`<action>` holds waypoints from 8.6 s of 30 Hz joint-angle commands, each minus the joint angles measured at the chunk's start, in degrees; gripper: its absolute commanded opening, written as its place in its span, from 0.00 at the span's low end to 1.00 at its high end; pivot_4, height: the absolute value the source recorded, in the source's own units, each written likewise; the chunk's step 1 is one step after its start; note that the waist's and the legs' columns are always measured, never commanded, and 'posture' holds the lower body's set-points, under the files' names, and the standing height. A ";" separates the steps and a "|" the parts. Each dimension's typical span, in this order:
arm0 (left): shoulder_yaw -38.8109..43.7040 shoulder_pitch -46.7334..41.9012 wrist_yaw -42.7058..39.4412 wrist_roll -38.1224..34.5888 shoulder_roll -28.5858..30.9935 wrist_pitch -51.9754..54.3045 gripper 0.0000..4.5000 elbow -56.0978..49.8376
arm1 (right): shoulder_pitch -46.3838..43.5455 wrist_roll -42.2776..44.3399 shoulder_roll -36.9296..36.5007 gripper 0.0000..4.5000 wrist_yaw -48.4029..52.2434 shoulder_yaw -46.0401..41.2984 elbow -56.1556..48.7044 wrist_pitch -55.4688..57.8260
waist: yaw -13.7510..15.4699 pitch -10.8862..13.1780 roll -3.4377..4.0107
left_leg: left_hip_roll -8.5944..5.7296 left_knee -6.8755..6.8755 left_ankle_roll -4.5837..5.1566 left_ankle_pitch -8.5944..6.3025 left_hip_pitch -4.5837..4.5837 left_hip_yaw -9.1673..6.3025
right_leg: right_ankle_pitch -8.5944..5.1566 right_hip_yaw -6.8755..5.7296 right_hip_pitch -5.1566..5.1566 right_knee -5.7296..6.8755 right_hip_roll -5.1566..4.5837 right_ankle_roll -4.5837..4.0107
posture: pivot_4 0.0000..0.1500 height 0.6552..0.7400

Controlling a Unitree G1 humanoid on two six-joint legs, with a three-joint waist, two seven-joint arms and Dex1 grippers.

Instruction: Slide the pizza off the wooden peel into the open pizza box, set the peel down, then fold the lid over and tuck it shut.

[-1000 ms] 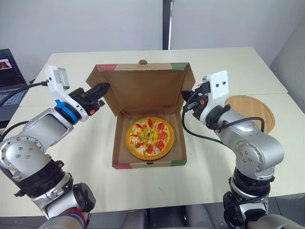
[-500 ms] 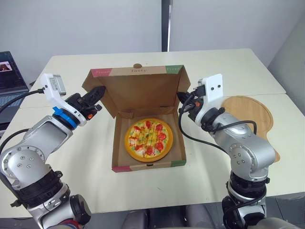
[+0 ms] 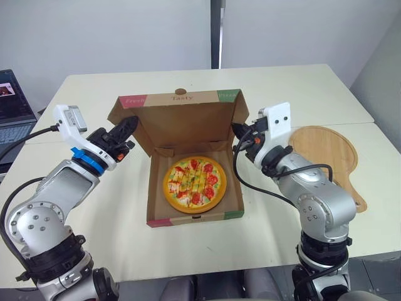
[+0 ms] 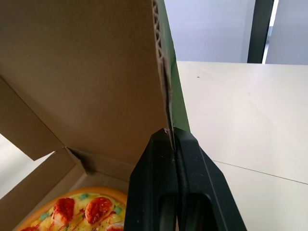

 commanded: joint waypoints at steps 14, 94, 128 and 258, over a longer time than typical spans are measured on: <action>-12.20 4.01 -8.35 11.63 4.38 -13.79 0.00 -6.31 | -1.15 1.37 1.30 0.01 0.17 4.33 0.86 -2.32 | 0.25 0.00 0.00 | 0.01 -0.02 0.01 0.00 -0.01 0.03 | 0.00 0.01 0.00 -0.05 0.02 0.00 | 1.00 1.00; -18.45 25.96 -6.24 29.18 -2.64 -30.63 0.00 -19.79 | 15.11 4.27 -3.37 0.30 4.69 6.34 -0.60 -13.68 | 0.87 -0.02 -0.02 | 0.91 -0.75 0.24 -0.16 1.08 0.33 | 0.06 0.09 1.10 -1.05 0.88 0.01 | 1.00 1.00; -18.18 24.73 -8.98 29.20 -1.96 -31.77 0.00 -18.51 | -10.15 11.19 -25.68 0.01 30.95 -0.72 22.70 -20.18 | 1.49 0.15 0.07 | 0.93 -0.78 0.24 -0.18 1.04 0.19 | 0.10 -0.11 1.63 -1.83 0.87 0.04 | 1.00 1.00; -17.10 17.38 -44.70 48.32 21.04 -45.78 0.20 9.30 | -12.40 10.19 -22.03 0.00 30.59 -0.56 24.74 -22.51 | 1.08 0.87 0.15 | 0.93 0.00 0.20 -0.20 -0.14 0.53 | 0.44 0.12 0.00 -0.70 0.86 -0.13 | 1.00 1.00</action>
